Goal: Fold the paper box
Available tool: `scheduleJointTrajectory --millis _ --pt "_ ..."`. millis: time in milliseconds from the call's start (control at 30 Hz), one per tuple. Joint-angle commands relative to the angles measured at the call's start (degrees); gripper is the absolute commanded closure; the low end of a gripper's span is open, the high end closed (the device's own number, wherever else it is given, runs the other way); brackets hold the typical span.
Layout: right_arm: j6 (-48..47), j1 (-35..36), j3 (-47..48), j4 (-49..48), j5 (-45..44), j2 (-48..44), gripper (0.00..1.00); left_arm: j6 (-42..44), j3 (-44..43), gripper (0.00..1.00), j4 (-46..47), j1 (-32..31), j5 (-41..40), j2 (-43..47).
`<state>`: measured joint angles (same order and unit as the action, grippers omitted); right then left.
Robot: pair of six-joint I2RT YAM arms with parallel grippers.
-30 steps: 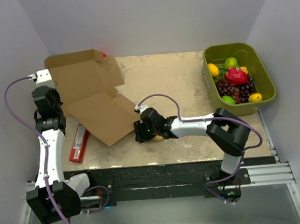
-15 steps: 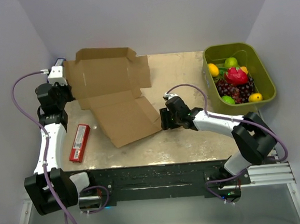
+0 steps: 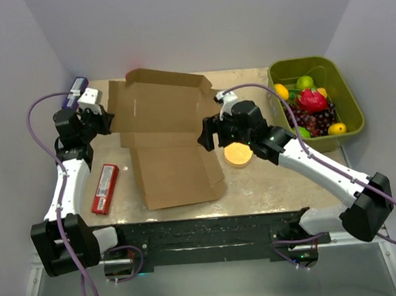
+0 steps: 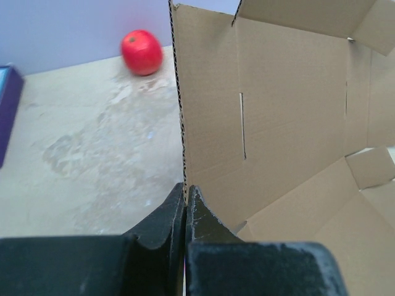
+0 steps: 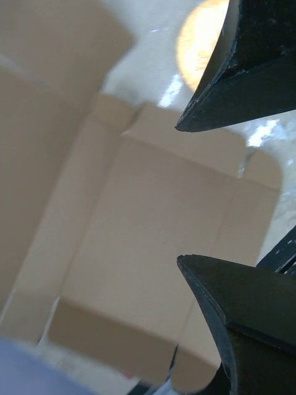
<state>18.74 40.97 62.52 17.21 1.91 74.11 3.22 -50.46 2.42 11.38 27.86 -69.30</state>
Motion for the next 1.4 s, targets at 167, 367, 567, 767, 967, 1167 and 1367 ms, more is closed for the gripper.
scheduleJointTrajectory --millis 167,367,567,767,967,1167,1367 --pt "-14.33 0.16 15.16 -5.71 3.63 6.47 0.15 6.71 0.27 1.00 -0.13 -4.70 11.77 1.36" --pt "-24.97 0.16 21.85 -3.94 -1.30 11.76 0.12 6.80 0.01 1.00 -1.10 -4.78 15.73 1.45" --pt "-32.10 -3.79 30.11 -0.69 1.07 18.52 0.11 7.24 -0.17 1.00 -1.45 -5.22 16.18 1.44" --pt "-36.67 -6.43 34.33 0.80 5.11 22.39 0.11 6.89 -0.08 1.00 -1.36 -5.66 14.95 2.32" --pt "-41.41 -8.36 39.42 3.96 11.70 27.39 0.15 6.62 0.10 1.00 -1.18 -5.84 14.24 2.59" --pt "-46.16 -8.54 47.51 9.77 10.92 33.11 0.35 6.62 0.45 1.00 -1.18 -6.02 13.19 3.29" --pt "-48.36 -8.45 51.91 13.11 10.48 36.98 0.48 6.44 0.62 1.00 -1.36 -6.19 10.55 3.73"
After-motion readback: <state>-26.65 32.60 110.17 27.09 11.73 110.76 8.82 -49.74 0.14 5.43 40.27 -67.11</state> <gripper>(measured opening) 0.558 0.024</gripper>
